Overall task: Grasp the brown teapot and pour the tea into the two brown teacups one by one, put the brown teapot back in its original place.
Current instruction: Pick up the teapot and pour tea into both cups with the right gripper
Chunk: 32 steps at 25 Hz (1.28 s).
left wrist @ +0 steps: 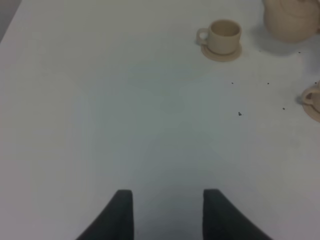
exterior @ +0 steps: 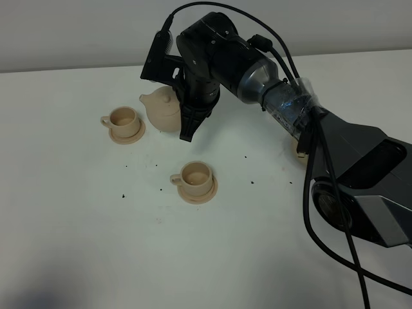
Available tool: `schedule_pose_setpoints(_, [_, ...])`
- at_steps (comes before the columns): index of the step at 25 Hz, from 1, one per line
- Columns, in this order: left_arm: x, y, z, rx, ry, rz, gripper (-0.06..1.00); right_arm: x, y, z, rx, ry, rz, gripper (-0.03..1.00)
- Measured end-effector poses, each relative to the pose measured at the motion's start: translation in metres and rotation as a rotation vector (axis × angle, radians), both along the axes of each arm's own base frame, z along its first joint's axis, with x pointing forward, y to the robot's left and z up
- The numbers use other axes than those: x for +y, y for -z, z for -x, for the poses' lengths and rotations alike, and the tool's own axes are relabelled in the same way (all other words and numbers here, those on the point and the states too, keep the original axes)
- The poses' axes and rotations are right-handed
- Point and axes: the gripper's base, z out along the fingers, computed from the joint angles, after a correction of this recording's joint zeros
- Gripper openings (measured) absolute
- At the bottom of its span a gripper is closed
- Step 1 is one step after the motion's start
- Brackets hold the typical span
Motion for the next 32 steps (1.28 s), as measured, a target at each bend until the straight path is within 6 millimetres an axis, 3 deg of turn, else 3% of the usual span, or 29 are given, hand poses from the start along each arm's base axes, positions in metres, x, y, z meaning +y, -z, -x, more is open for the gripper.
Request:
schedule_pose_setpoints(5, [0.0, 0.0, 0.0, 0.0, 0.0, 0.0, 0.38, -0.001, 0.009, -0.004, -0.024, 0.004, 0.024, 0.12])
schedule_pose_setpoints(23, [0.0, 0.0, 0.0, 0.0, 0.0, 0.0, 0.38, 0.007, 0.005, -0.011, -0.107, 0.04, -0.09, 0.12])
schedule_pose_setpoints(32, [0.0, 0.0, 0.0, 0.0, 0.0, 0.0, 0.38, 0.021, 0.015, -0.004, -0.142, 0.004, -0.086, 0.12])
